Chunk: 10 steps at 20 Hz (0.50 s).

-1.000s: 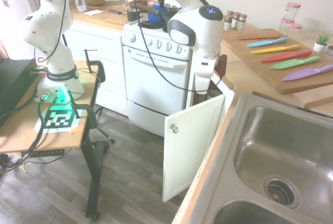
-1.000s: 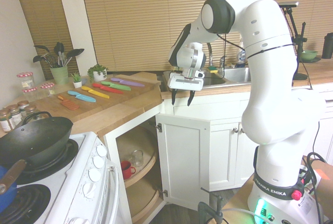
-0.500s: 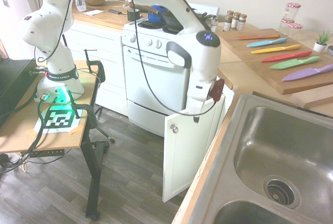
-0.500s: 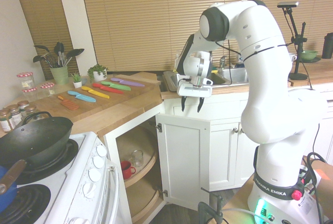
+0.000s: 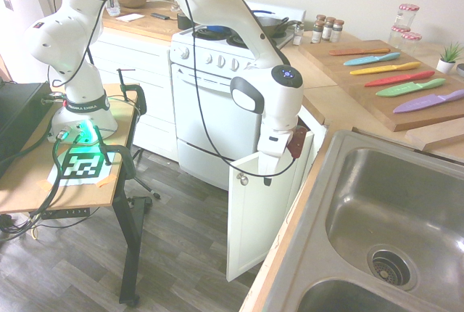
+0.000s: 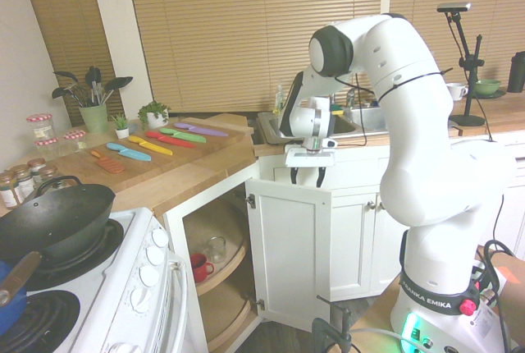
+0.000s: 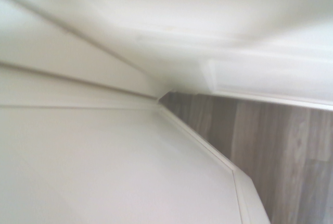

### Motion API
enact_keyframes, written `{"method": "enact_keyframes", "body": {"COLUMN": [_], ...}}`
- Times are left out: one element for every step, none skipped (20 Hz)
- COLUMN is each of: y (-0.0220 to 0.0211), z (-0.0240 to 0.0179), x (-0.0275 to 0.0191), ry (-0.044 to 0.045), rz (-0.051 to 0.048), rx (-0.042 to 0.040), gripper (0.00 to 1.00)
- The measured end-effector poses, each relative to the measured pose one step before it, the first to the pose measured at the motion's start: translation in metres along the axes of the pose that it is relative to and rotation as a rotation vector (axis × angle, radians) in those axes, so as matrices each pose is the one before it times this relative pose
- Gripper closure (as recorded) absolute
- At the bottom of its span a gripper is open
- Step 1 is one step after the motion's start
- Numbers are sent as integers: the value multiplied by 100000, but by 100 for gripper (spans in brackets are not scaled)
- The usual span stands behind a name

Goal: Close the cabinet

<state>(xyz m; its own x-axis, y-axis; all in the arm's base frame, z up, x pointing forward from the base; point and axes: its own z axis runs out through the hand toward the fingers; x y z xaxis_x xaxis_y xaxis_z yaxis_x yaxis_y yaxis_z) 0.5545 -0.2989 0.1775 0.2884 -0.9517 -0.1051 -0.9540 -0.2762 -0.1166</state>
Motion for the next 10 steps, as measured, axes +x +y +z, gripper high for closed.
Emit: {"method": "enact_keyframes", "body": {"y": [-130, -19, 52, 99, 149, 112, 43, 30, 16, -17], "z": [419, 253, 83, -18, -54, -67, -55, -40, -20, -8], "x": [-252, -86, 36, 106, 177, 174, 109, 80, 40, 0], "ry": [-436, -165, 43, 70, 205, 408, 433, 314, 151, 93], "rz": [-384, -104, 101, 247, 373, 298, 148, 106, 56, -15], "rx": [-310, -190, -54, 52, 136, 223, 223, 163, 82, 58], "gripper": [0, 0, 0, 100, 100, 100, 100, 100, 100, 100]}}
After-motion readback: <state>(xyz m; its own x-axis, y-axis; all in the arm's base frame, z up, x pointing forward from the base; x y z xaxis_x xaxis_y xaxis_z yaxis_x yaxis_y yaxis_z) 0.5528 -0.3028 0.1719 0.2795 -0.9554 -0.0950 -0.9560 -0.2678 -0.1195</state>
